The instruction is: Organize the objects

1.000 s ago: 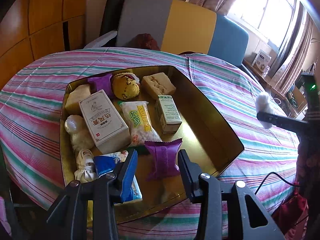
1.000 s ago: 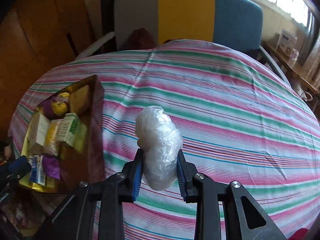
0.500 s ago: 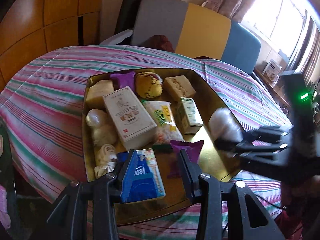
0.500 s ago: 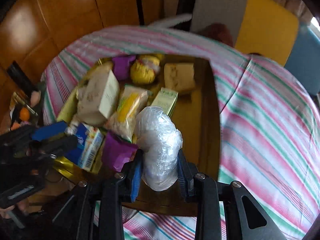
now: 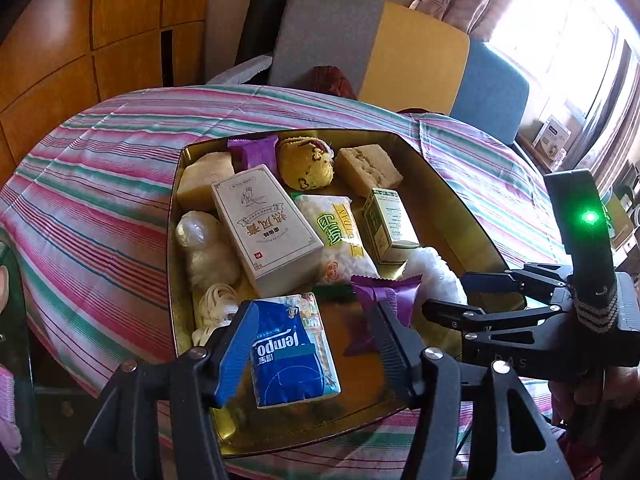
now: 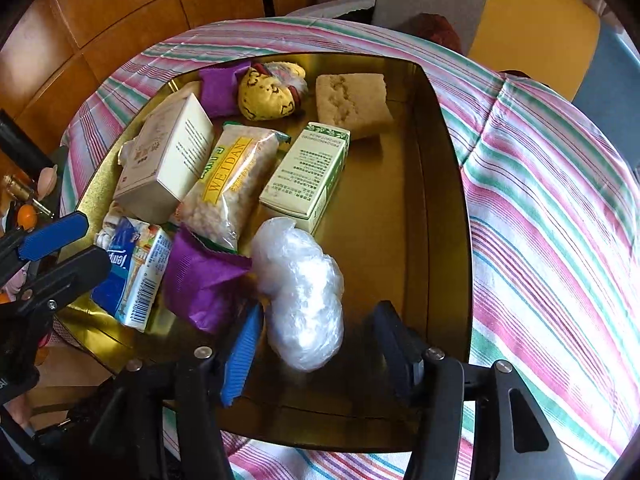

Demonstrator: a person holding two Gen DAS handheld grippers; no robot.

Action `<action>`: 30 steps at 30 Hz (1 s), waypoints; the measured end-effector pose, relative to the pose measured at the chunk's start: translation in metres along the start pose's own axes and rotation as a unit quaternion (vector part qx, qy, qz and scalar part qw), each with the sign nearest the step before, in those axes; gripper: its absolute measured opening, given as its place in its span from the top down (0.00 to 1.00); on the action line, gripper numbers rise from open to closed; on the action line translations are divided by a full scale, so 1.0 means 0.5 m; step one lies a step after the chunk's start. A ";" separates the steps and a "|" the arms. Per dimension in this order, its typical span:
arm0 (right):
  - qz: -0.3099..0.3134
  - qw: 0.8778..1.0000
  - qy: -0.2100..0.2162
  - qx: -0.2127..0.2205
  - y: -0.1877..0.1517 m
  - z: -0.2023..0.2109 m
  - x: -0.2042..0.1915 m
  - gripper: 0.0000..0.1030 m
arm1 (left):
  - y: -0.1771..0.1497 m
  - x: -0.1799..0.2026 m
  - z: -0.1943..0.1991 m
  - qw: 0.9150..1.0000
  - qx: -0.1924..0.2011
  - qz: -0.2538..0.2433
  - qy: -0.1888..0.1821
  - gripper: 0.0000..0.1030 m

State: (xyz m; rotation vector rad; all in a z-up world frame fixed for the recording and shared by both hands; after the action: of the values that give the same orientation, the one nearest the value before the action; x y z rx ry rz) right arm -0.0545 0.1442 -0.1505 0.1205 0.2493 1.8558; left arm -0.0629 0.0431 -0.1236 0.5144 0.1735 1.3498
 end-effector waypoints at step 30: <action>-0.116 0.980 -0.023 0.161 -0.077 0.156 -0.016 0.28 | 0.016 0.020 0.134 0.986 0.119 0.037 0.108 0.23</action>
State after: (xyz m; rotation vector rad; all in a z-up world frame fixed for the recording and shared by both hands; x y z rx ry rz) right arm 0.0000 0.1556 -0.0833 0.3441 0.5100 1.5686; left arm -0.0403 0.0365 -0.0598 0.5768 0.5020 1.4666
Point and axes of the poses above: each gripper's, at about its wrist camera, not at the fingertips, and z roughly against the way its jaws point, x to its right, y to its top, the point moved 6 cm from there along -z, roughly the way its jaws point, and after that the axes turned 10 degrees about -x, right-handed, at the moved point
